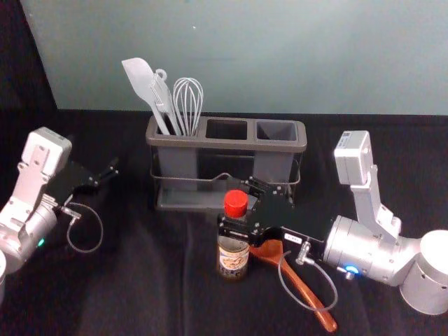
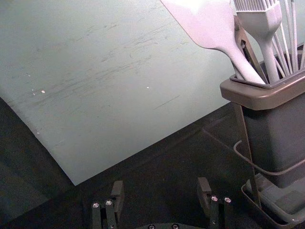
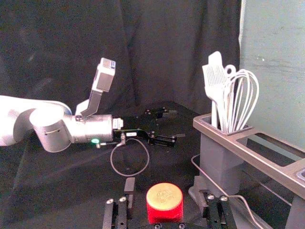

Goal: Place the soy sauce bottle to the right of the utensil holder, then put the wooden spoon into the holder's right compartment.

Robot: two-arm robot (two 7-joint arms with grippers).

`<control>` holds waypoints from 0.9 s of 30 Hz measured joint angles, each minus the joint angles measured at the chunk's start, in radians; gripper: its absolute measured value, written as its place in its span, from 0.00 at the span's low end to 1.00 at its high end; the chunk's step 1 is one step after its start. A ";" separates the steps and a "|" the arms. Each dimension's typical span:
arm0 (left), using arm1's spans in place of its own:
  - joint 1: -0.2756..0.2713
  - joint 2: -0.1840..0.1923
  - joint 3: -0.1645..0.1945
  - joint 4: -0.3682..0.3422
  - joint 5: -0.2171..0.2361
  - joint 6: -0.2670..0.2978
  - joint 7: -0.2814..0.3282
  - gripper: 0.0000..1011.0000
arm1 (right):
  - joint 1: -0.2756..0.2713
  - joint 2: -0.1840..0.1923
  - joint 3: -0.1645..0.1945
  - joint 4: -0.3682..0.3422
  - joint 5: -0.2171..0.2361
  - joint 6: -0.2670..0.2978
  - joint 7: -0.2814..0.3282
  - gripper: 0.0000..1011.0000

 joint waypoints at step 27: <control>0.000 0.000 0.000 0.000 0.000 0.000 0.000 0.99 | 0.000 0.001 0.000 -0.001 0.000 0.001 0.000 0.38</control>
